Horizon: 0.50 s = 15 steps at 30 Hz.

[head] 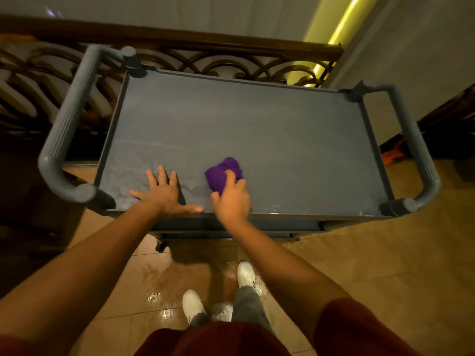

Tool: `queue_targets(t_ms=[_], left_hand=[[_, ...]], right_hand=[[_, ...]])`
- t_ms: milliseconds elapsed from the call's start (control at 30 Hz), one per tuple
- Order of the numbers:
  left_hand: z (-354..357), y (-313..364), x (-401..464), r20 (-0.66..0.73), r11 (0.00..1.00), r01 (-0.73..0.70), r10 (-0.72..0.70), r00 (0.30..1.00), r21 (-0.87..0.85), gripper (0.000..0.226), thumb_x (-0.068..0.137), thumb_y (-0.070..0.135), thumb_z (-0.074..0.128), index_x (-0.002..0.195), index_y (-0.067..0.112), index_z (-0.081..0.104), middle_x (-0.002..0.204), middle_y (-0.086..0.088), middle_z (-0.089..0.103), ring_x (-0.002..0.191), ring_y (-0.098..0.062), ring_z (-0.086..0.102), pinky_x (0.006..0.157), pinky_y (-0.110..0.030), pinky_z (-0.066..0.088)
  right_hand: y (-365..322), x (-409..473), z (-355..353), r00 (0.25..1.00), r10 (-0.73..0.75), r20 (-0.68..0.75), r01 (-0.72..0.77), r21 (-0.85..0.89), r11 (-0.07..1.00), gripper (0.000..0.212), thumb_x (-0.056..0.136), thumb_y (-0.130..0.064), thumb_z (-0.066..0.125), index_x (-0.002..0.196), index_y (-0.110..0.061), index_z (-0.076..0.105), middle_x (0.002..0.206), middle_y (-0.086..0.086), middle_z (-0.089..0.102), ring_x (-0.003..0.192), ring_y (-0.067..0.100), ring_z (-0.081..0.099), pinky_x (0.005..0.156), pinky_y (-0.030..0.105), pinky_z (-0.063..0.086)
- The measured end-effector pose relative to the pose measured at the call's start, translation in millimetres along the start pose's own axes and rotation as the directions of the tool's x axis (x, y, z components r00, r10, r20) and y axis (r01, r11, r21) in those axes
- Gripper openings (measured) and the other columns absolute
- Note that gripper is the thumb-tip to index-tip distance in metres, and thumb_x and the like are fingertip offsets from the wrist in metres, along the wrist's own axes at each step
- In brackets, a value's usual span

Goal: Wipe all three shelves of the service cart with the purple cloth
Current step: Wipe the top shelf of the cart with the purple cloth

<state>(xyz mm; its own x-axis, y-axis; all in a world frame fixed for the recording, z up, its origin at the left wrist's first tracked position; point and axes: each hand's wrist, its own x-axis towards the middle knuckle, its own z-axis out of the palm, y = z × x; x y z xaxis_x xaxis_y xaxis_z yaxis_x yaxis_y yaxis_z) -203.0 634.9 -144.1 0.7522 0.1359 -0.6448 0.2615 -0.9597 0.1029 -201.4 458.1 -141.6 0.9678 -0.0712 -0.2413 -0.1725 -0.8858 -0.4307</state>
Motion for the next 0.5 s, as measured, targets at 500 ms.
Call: queue_targets(t_ms=[500], left_hand=[[33, -73, -33, -0.209, 0.976, 0.020, 0.026, 0.978, 0.218, 0.143, 0.062, 0.096, 0.040, 0.155, 0.000, -0.010, 0.162, -0.030, -0.014, 0.149, -0.049, -0.012, 0.122, -0.055, 0.000]], right_hand=[[27, 43, -23, 0.973, 0.129, -0.189, -0.112, 0.098, 0.989, 0.062, 0.091, -0.024, 0.066, 0.147, -0.021, 0.040, 0.129, 0.020, 0.050, 0.115, 0.042, 0.056, 0.092, 0.047, 0.050]])
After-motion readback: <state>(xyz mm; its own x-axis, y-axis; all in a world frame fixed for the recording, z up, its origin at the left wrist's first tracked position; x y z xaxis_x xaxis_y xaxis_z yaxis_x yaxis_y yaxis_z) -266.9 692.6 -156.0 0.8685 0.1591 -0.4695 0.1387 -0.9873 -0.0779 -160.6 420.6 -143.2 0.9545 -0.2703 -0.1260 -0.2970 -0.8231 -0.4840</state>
